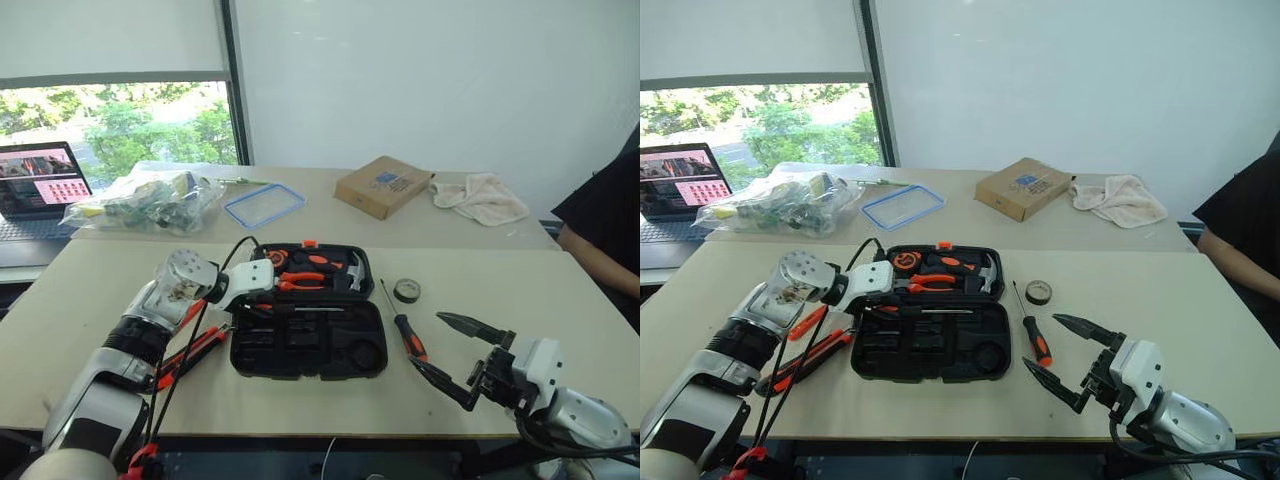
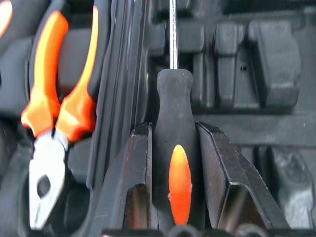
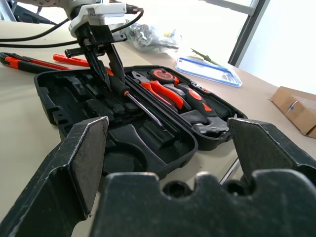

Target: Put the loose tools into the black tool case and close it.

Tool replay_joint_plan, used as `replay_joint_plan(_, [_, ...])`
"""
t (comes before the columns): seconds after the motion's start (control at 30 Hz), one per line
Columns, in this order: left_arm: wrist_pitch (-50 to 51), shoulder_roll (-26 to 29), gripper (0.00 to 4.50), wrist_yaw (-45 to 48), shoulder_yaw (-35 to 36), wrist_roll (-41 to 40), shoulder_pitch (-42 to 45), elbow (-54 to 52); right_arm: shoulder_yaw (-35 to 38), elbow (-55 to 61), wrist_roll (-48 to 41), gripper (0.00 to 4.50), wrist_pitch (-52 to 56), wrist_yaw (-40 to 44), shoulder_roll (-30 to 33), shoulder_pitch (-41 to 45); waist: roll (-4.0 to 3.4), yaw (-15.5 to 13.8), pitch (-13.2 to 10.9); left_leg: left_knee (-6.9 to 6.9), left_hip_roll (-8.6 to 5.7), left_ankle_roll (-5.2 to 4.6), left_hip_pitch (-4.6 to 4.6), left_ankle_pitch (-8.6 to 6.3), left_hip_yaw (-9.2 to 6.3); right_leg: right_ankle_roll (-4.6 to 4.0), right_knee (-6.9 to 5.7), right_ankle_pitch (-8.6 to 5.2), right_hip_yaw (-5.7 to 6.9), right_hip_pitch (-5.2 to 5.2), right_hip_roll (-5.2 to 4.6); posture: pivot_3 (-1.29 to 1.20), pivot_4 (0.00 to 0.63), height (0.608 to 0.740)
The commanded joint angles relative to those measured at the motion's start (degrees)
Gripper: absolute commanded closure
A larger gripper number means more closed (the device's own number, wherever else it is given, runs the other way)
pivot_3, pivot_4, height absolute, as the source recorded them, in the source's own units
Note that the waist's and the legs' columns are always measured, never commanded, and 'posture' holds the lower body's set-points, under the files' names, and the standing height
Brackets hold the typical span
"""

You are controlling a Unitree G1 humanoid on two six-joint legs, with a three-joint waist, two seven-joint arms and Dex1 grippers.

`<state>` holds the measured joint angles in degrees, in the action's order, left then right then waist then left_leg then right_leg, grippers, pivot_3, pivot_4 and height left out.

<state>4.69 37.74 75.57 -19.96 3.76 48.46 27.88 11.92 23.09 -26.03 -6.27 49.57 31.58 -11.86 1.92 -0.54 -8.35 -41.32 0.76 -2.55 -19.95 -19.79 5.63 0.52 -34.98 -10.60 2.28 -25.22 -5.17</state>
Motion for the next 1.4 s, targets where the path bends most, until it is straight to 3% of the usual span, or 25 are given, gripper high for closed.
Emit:
replay_joint_plan(0.03, [-0.93,-1.22,3.65,-1.55,-0.34,2.06,2.13,1.0,0.78,2.25,-0.22,0.0,-1.03,-0.99,-0.23,0.19,0.0,-0.16,0.0,-0.02,-0.02,-0.03,-0.03,-0.02,0.0,0.06,0.0,0.03,0.0,0.01,-0.03,0.0,0.15,0.74])
replay_joint_plan(0.4, [-2.02,-4.49,3.65,-1.99,0.06,2.36,3.15,1.37,-0.94,2.86,-0.29,0.0,-0.45,-1.59,-0.73,0.16,-0.01,-0.46,-0.01,-0.53,-0.07,-0.24,-0.23,-0.14,-0.12,0.24,0.03,0.11,0.05,0.08,-0.12,0.0,0.15,0.74])
replay_joint_plan(0.47, [-2.97,-4.43,2.64,-2.06,1.31,1.03,2.92,0.53,-1.29,3.03,-0.43,0.0,-0.27,-1.72,-0.79,0.01,-0.02,-0.51,-0.01,-0.54,-0.07,-0.24,-0.24,-0.13,-0.14,0.24,0.01,0.11,0.05,0.08,-0.12,0.0,0.15,0.74])
replay_joint_plan(0.6, [-8.79,-3.59,1.37,-3.69,4.57,-1.19,2.27,-0.18,-1.92,3.75,-0.98,0.0,0.43,-1.75,-0.72,-0.94,-0.02,-0.48,-0.02,-0.54,-0.06,-0.23,-0.27,-0.13,-0.17,0.25,0.02,0.11,0.05,0.05,-0.12,0.0,0.15,0.74])
replay_joint_plan(0.8, [-7.15,-4.65,1.37,-3.68,8.73,-5.89,0.88,1.93,-2.72,4.6,-1.04,0.0,1.46,-2.22,-1.16,-2.04,-0.03,-0.16,-0.02,-0.52,-0.05,-0.24,-0.27,-0.13,-0.17,0.25,0.0,0.11,0.07,0.06,-0.08,0.0,0.15,0.74])
replay_joint_plan(0.83, [-6.26,-4.98,1.91,-2.49,8.56,-6.65,0.14,1.8,-2.84,4.71,-0.94,0.0,1.52,-2.29,-1.25,-2.2,-0.03,-0.16,-0.02,-0.51,-0.05,-0.24,-0.27,-0.13,-0.17,0.25,0.0,0.11,0.08,0.06,-0.09,0.0,0.15,0.74])
replay_joint_plan(0.87, [-5.8,-5.13,2.05,-1.49,8.32,-7.04,-0.39,1.61,-2.91,4.78,-0.87,0.0,1.56,-2.31,-1.32,-2.31,-0.03,-0.16,-0.02,-0.52,-0.06,-0.24,-0.26,-0.13,-0.16,0.26,0.0,0.11,0.07,0.06,-0.1,0.0,0.15,0.74])
replay_joint_plan(1.07, [-4.71,-7.66,4.34,-4.55,6.7,-4.51,-1.36,4.67,-2.78,4.67,-1.0,0.0,2.03,-2.51,-1.03,-1.68,-0.02,-0.18,-0.02,-0.53,-0.08,-0.24,-0.26,-0.13,-0.16,0.27,0.03,0.11,0.06,0.07,-0.09,0.0,0.15,0.74])
replay_joint_plan(1.4, [-1.62,-8.97,4.48,-6.5,3.78,-0.37,-2.47,7.21,-2.43,4.89,-1.16,0.0,2.5,-2.53,-0.73,-1.55,-0.04,-0.32,0.0,-0.54,-0.12,-0.26,-0.12,-0.14,-0.17,0.27,0.03,0.12,0.05,0.21,-0.14,0.0,0.15,0.74])
